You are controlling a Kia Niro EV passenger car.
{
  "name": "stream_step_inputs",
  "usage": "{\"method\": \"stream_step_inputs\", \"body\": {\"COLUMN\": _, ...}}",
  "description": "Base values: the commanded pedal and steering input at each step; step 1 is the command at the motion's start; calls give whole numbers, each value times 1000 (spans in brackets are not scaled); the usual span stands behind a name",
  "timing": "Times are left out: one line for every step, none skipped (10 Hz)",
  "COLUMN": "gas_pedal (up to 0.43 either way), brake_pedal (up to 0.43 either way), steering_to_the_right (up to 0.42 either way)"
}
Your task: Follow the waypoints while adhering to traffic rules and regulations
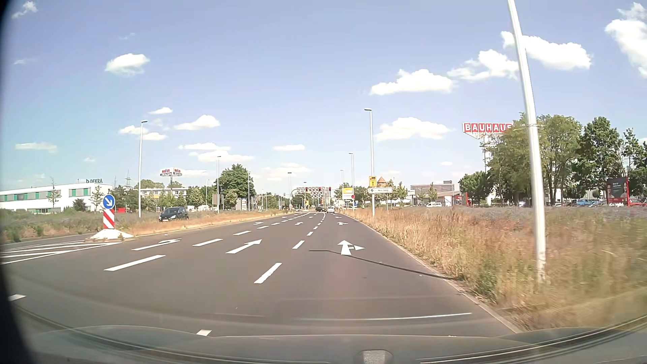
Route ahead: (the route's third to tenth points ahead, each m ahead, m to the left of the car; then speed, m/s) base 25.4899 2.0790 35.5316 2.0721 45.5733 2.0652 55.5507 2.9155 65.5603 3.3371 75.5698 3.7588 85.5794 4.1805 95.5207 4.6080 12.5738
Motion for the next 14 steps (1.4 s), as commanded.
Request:
{"method": "stream_step_inputs", "body": {"gas_pedal": 0, "brake_pedal": 30, "steering_to_the_right": -5}}
{"method": "stream_step_inputs", "body": {"gas_pedal": 0, "brake_pedal": 30, "steering_to_the_right": -5}}
{"method": "stream_step_inputs", "body": {"gas_pedal": 0, "brake_pedal": 30, "steering_to_the_right": -5}}
{"method": "stream_step_inputs", "body": {"gas_pedal": 0, "brake_pedal": 30, "steering_to_the_right": -5}}
{"method": "stream_step_inputs", "body": {"gas_pedal": 0, "brake_pedal": 30, "steering_to_the_right": -4}}
{"method": "stream_step_inputs", "body": {"gas_pedal": 0, "brake_pedal": 30, "steering_to_the_right": -3}}
{"method": "stream_step_inputs", "body": {"gas_pedal": 0, "brake_pedal": 30, "steering_to_the_right": -2}}
{"method": "stream_step_inputs", "body": {"gas_pedal": 0, "brake_pedal": 30, "steering_to_the_right": -3}}
{"method": "stream_step_inputs", "body": {"gas_pedal": 0, "brake_pedal": 30, "steering_to_the_right": -3}}
{"method": "stream_step_inputs", "body": {"gas_pedal": 0, "brake_pedal": 30, "steering_to_the_right": -3}}
{"method": "stream_step_inputs", "body": {"gas_pedal": 0, "brake_pedal": 30, "steering_to_the_right": -3}}
{"method": "stream_step_inputs", "body": {"gas_pedal": 0, "brake_pedal": 30, "steering_to_the_right": -3}}
{"method": "stream_step_inputs", "body": {"gas_pedal": 0, "brake_pedal": 30, "steering_to_the_right": -3}}
{"method": "stream_step_inputs", "body": {"gas_pedal": 0, "brake_pedal": 30, "steering_to_the_right": -3}}
